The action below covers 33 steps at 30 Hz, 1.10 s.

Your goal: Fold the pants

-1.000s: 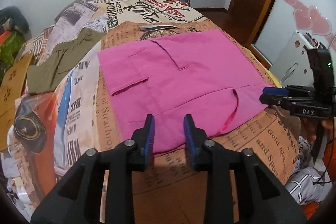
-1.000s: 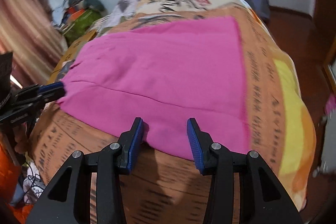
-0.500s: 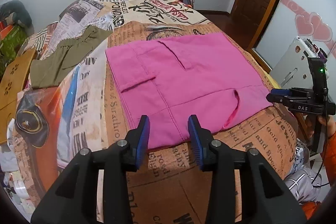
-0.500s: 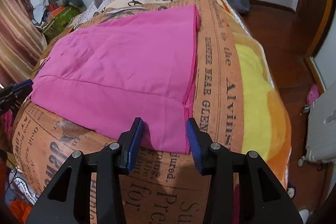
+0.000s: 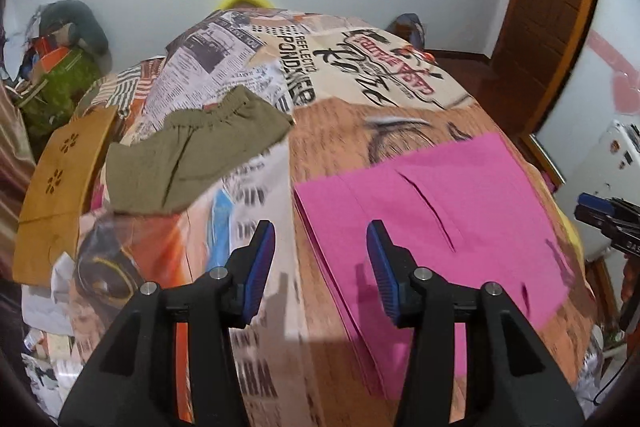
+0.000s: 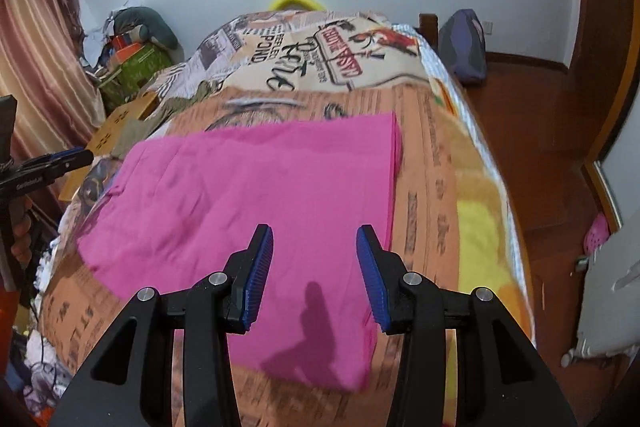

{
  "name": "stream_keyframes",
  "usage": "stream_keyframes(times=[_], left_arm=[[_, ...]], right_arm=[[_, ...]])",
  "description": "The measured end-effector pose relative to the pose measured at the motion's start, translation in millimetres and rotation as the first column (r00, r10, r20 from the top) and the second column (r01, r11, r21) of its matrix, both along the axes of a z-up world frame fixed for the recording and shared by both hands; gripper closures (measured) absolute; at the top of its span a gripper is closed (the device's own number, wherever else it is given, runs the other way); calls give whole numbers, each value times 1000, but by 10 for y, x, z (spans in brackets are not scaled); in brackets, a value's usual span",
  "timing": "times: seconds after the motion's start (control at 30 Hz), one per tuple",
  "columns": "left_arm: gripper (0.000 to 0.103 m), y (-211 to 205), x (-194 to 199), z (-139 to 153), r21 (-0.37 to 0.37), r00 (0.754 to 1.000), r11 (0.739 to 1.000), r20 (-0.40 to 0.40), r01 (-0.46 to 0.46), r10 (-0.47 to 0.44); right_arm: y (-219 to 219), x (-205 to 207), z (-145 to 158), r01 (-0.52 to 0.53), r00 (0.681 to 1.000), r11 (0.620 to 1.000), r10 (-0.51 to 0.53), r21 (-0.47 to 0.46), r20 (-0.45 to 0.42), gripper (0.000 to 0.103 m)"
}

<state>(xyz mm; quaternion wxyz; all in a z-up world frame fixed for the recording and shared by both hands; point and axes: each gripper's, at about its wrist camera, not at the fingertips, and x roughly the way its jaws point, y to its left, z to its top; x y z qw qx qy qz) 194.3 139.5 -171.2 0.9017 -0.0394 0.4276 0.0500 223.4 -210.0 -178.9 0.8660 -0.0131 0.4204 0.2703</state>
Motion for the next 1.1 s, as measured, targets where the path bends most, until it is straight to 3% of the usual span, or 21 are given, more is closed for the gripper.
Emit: stream_keyframes(times=[0.2,0.43,0.6,0.73,0.8,0.87,1.1], left_arm=[[56,152,373,-129,-43,1000,999,-28,-3,2],[56,263,734,-495,-66,994,998,-106,-11,4],[55,272,804,-719,-82,988,997,-153,-9,-4],[55,278,762,-801,-105,989,994,-145,-15,0],[59,274,754,-792,-108,990,994,-142,-11,-4],[71,254,753,-786,-134,990,991,-140,6,-25],[74,127,798,-772,-73,991,997,-133,23,-33]], right_arm=[[63,333,-67,15,1000,1000,-15,-17,-1,63],[133,654,-223,20,1000,999,-20,-32,-13,63],[191,903,-336,24,999,998,-25,-52,-21,63],[213,1074,-439,15,999,998,-18,-66,-51,63],[224,1137,-485,17,998,996,-22,-85,-54,63],[226,1205,-521,19,998,995,-25,-99,-57,63],[234,1434,-645,19,996,996,-27,-87,-89,63]])
